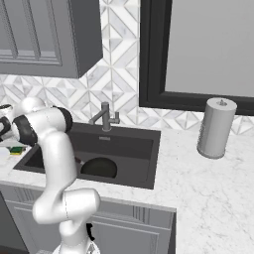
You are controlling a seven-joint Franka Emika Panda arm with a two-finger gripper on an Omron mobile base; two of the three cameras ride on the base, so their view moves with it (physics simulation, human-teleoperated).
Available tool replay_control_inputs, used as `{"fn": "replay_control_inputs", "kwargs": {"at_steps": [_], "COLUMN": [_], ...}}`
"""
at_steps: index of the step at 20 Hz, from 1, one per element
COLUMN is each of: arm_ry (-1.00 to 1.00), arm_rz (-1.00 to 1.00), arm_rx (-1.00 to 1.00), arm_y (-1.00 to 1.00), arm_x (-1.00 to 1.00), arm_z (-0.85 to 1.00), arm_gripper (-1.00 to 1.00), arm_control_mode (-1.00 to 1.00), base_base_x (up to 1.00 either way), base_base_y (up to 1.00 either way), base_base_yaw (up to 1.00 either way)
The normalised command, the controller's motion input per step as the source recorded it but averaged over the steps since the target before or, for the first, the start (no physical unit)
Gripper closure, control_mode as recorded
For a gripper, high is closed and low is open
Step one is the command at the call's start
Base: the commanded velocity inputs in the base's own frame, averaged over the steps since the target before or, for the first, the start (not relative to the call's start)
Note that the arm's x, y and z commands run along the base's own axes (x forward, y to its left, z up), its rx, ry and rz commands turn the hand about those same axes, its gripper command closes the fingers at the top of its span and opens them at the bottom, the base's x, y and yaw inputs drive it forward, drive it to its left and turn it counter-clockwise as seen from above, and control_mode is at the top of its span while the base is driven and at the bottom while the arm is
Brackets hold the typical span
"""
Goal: Pick the pan and sponge and place them into the sink. Then turn on the water.
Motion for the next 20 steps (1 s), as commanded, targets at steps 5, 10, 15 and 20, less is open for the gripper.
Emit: {"fn": "replay_control_inputs", "kwargs": {"at_steps": [5,10,15,20], "arm_ry": [0.00,0.00,0.00,0.00], "arm_rz": [-0.04,-0.10,-0.12,-0.12], "arm_rx": [0.00,0.03,0.06,0.09], "arm_y": [-0.76,-0.97,-0.82,-0.66], "arm_x": [0.07,0.00,0.00,0.02], "arm_z": [0.01,0.00,-0.01,-0.05], "arm_gripper": [1.00,1.00,1.00,1.00], "arm_control_mode": [-1.00,-1.00,-1.00,-1.00], "base_base_x": [0.00,0.00,0.00,0.00], "base_base_y": [0.00,0.00,0.00,0.00], "base_base_yaw": [0.00,0.00,0.00,0.00]}}
